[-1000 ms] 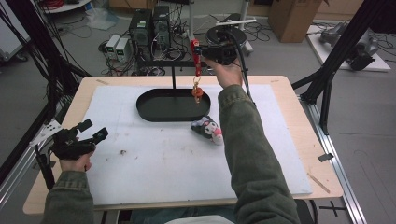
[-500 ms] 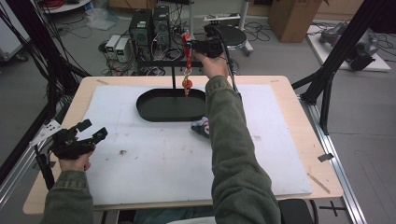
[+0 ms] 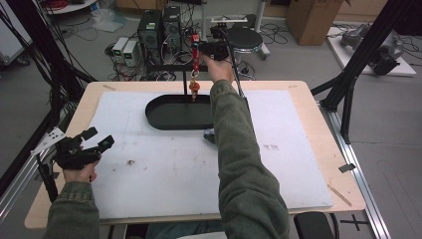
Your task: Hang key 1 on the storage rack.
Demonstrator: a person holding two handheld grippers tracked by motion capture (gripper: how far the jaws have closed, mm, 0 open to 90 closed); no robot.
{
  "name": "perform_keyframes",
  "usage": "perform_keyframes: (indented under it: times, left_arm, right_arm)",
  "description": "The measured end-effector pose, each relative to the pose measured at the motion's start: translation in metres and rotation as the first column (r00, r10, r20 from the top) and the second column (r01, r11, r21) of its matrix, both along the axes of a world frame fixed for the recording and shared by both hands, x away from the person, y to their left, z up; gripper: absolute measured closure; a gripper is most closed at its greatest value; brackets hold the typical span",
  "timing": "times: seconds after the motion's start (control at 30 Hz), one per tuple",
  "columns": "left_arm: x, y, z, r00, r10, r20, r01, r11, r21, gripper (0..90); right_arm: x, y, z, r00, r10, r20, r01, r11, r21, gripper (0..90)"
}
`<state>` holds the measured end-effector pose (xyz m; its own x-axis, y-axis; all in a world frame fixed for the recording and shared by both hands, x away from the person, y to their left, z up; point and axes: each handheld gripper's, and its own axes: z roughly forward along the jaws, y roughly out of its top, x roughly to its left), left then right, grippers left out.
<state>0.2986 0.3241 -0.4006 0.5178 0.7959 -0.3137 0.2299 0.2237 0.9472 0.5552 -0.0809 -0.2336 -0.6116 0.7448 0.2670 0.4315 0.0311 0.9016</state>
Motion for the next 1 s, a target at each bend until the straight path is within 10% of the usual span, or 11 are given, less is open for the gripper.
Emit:
perform_keyframes:
  times: [0.23,0.53,1.0]
  left_arm:
    - [0.0,0.001,0.0,1.0,0.005,0.004,-0.005,0.9999,-0.009,5.1]
    - [-0.001,0.001,0.0,0.9999,0.011,0.007,-0.011,0.9999,0.0,5.1]
    - [-0.002,0.0,0.001,0.9999,0.015,0.006,-0.015,0.9999,0.008,5.1]
  right_arm:
    - [0.006,0.008,-0.008,0.9995,-0.03,-0.008,0.03,0.999,0.011,71.6]
    - [-0.003,0.012,-0.002,0.9951,-0.094,0.03,0.096,0.992,-0.079,0.4]
    - [-0.026,-0.012,0.013,0.9999,0.015,-0.005,-0.015,0.993,-0.119,0.4]
